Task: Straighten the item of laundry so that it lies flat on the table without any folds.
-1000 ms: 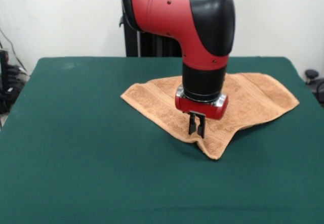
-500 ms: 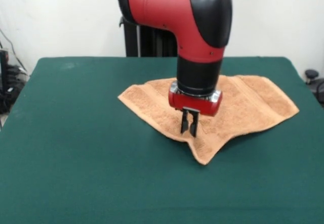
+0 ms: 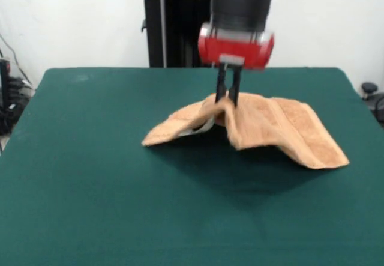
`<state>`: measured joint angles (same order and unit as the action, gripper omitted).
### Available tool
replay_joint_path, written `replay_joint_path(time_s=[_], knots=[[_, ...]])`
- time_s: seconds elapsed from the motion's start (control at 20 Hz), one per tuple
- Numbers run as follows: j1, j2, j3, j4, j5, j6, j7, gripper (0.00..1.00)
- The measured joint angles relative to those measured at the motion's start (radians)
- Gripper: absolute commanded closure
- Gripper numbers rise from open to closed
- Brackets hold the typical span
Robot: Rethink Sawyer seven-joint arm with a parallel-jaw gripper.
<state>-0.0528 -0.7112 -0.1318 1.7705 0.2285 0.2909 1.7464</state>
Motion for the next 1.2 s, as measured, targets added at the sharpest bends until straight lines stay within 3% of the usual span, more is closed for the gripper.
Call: replay_joint_path(time_s=[0.35,0.6,0.85,1.0,1.2], knots=[[-0.003,-0.22,-0.001,0.107,-0.002,0.069,0.0,1.0],[-0.04,-0.289,0.006,0.154,-0.004,0.068,0.0,1.0],[-0.127,-0.3,0.055,0.179,-0.016,0.03,0.0,1.0],[-0.207,-0.264,0.113,0.18,-0.054,-0.055,0.0,1.0],[-0.235,-0.233,0.139,0.181,-0.083,-0.105,0.0,1.0]])
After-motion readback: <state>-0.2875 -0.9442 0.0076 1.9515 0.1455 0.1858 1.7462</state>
